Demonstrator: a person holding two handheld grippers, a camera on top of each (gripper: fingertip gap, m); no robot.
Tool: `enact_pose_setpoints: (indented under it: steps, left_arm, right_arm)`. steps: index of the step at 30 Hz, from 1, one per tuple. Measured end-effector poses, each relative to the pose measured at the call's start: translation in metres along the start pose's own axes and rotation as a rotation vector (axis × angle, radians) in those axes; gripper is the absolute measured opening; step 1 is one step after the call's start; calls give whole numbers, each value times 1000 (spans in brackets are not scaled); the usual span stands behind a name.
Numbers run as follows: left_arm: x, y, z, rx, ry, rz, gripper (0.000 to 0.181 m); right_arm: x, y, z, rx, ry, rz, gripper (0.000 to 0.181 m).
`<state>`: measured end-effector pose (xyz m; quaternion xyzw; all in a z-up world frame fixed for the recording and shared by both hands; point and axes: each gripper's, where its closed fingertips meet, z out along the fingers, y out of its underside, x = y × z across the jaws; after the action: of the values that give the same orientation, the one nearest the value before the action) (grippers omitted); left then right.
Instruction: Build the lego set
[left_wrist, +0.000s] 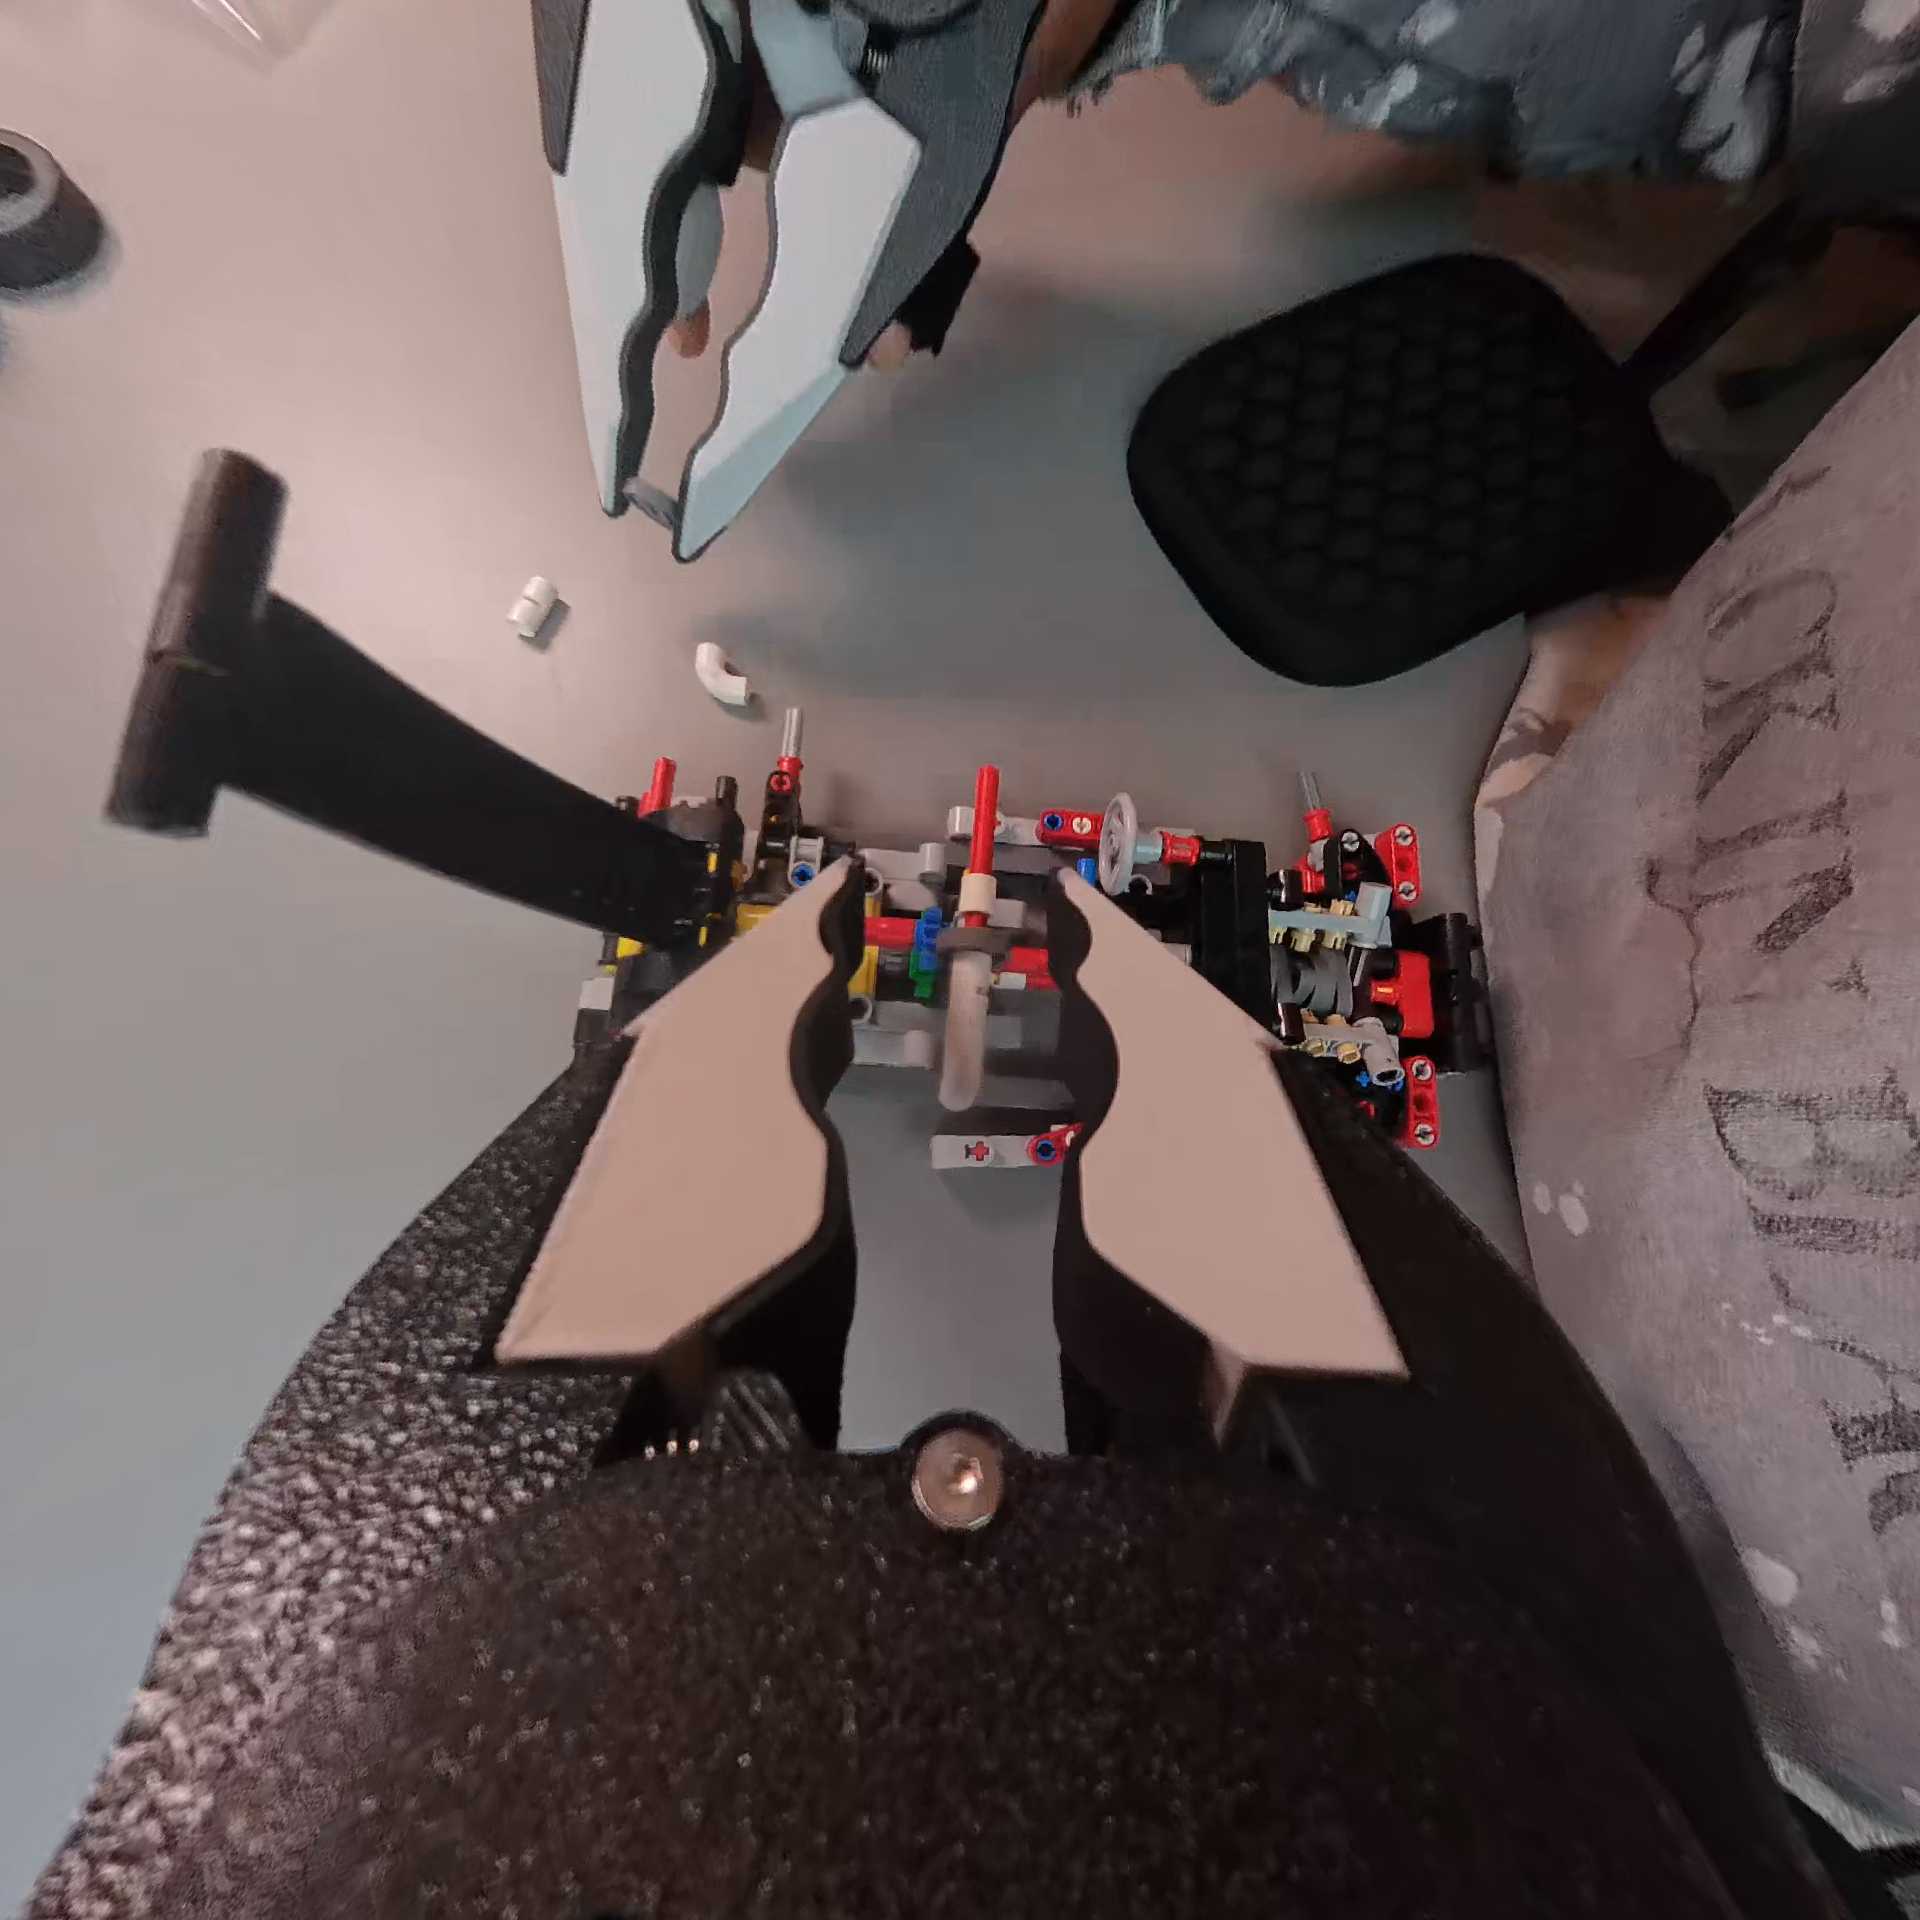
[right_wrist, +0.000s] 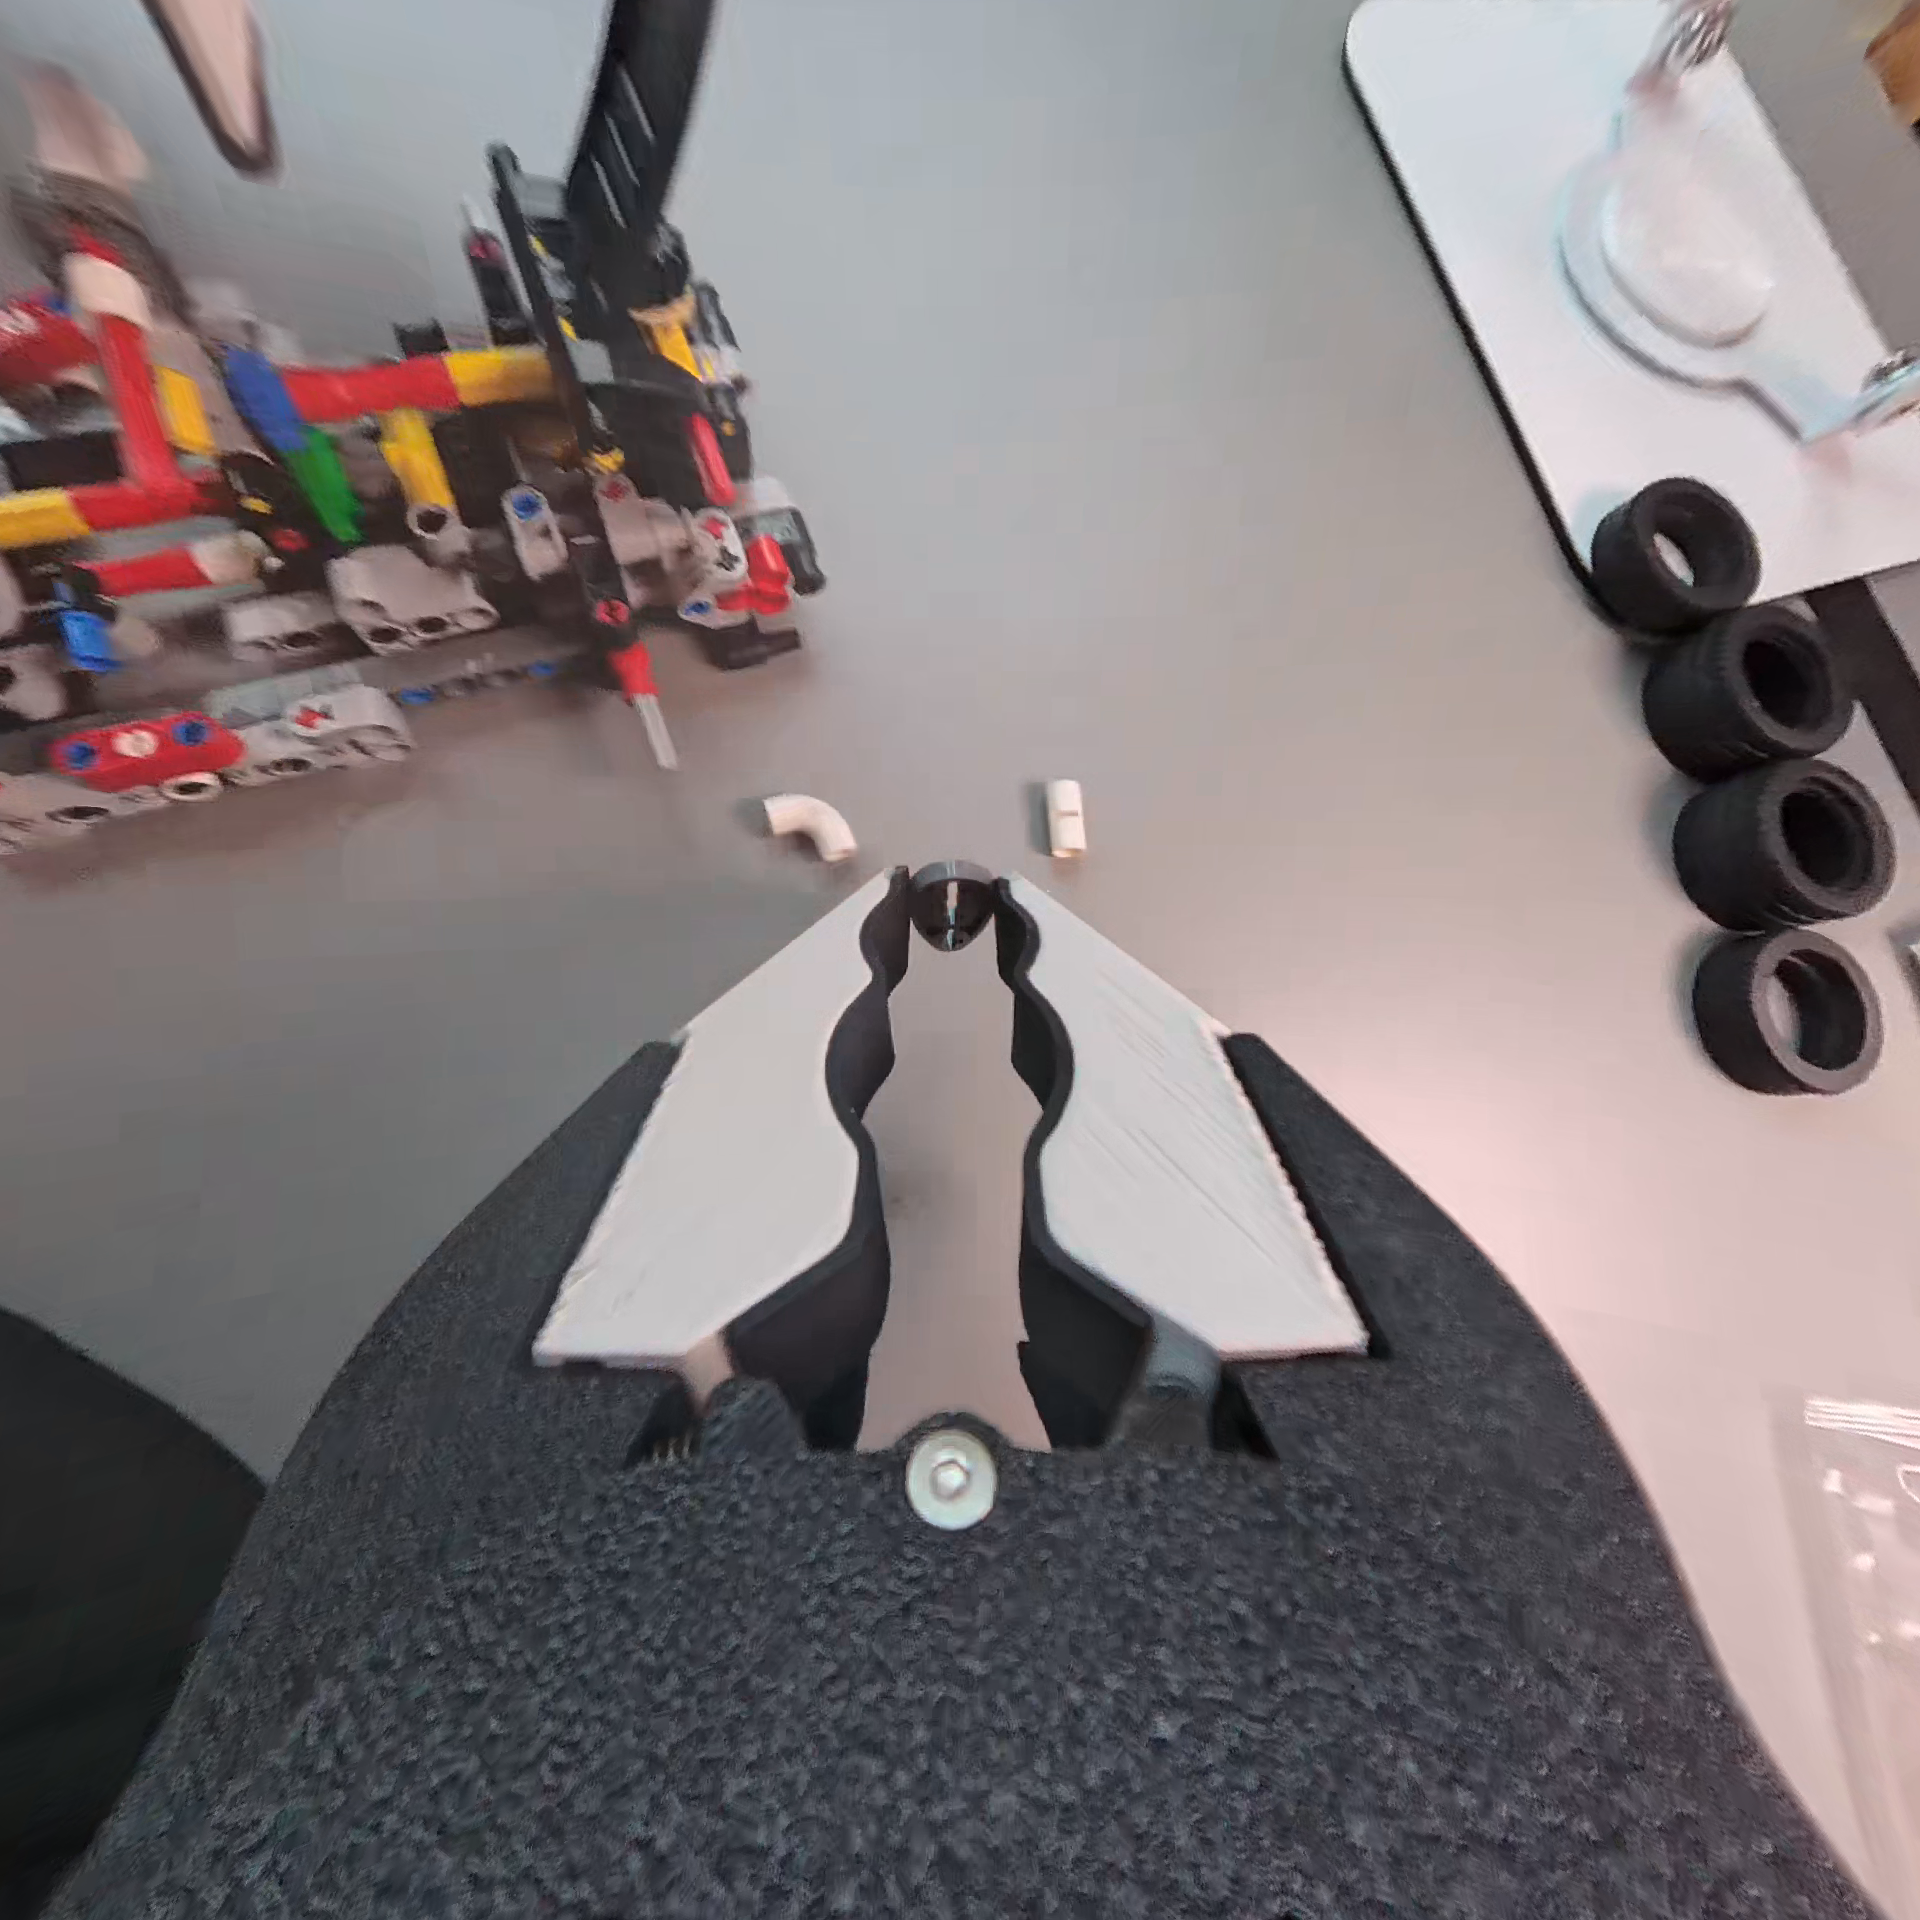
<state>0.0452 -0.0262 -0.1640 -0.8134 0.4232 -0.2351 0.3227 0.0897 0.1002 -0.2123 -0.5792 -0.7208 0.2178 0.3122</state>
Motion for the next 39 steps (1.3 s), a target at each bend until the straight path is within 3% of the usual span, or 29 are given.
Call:
enact_pose_setpoints:
  steps: [1,5,8,13,19,21,27,31,35,39]
  left_arm:
    - [-1,-1,-4,38,-13,-14,40]
    - [-5,8,-16,165,-65,-93,52]
    - [-7,24,-19,195,-103,-126,49]
    - [4,29,-10,219,-67,-69,32]
    - [4,16,7,196,-56,20,34]
    - [3,16,11,171,-61,54,24]
    - [1,19,11,174,-57,55,16]
    - [1,20,9,197,-47,42,16]
    - [1,19,-1,213,-36,33,33]
    - [2,30,-11,174,-50,39,28]
  right_arm:
    - [3,6,7,-45,-13,7,16]
    - [8,14,18,-118,-41,24,23]
    - [2,-8,0,-25,-50,11,37]
    - [-82,-72,-30,210,-309,-73,29]
    - [-120,-85,4,197,-341,-170,20]
    - [-118,-88,9,209,-319,-171,15]
    - [-105,-69,-7,186,-309,-130,7]
    - [-79,-21,-24,78,-242,-41,7]
    - [-68,22,-4,-46,-150,-30,8]
    - [-61,0,-11,18,-128,-42,25]
